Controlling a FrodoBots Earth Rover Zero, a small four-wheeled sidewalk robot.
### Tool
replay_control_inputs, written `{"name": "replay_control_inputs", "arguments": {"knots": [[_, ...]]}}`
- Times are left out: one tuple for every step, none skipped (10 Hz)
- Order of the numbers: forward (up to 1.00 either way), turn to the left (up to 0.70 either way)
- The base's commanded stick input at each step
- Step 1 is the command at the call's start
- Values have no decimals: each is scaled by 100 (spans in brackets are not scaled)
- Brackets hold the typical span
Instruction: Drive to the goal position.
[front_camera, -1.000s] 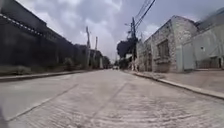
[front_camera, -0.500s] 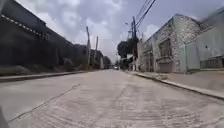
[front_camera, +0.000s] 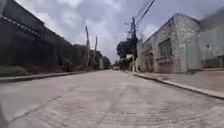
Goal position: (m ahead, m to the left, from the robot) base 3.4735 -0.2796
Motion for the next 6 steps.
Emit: {"name": "replay_control_inputs", "arguments": {"knots": [[50, 1], [50, 1], [50, 1], [50, 1], [50, 1], [50, 1]]}}
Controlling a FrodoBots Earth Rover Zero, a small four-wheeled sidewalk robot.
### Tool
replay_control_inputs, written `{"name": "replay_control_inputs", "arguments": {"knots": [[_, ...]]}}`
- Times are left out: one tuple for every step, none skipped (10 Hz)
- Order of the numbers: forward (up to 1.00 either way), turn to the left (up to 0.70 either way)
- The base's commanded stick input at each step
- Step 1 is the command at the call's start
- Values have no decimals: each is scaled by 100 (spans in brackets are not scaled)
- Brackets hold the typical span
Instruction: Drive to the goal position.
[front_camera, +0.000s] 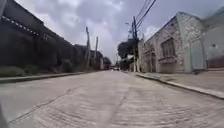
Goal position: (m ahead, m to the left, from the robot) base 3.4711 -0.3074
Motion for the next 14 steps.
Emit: {"name": "replay_control_inputs", "arguments": {"knots": [[50, 1], [50, 1], [50, 1], [50, 1], [50, 1], [50, 1], [50, 1], [50, 1], [50, 1], [50, 1], [50, 1], [50, 1], [50, 1], [50, 1]]}}
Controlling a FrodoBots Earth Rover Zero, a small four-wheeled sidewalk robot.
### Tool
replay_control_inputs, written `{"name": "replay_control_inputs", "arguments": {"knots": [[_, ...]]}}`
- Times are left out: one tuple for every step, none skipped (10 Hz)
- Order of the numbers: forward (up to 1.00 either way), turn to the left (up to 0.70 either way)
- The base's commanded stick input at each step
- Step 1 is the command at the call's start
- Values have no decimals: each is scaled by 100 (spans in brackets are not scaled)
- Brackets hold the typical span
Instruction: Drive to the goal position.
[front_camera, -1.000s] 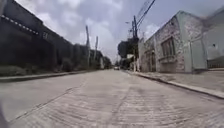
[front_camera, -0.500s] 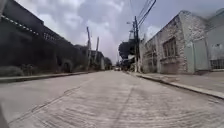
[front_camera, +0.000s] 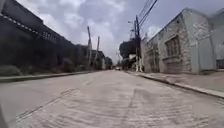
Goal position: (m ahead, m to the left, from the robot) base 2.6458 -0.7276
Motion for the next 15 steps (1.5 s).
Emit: {"name": "replay_control_inputs", "arguments": {"knots": [[50, 1], [50, 1], [50, 1], [50, 1], [50, 1], [50, 1], [50, 1], [50, 1], [50, 1], [50, -4], [50, -15], [50, -26], [50, -37], [50, -48], [50, -33]]}}
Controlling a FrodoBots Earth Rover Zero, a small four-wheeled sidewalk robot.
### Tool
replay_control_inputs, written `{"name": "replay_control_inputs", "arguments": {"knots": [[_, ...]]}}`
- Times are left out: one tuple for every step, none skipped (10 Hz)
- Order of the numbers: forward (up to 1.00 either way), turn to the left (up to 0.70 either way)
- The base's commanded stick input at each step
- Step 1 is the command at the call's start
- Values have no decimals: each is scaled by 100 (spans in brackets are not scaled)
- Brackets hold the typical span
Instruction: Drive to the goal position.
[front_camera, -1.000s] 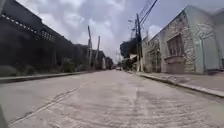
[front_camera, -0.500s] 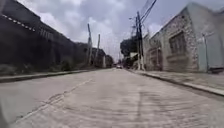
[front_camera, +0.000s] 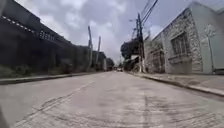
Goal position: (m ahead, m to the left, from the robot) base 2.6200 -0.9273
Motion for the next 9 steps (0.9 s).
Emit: {"name": "replay_control_inputs", "arguments": {"knots": [[50, -14], [50, 1], [50, 1], [50, 1], [50, 1], [50, 1], [50, 1], [50, 1], [50, 1]]}}
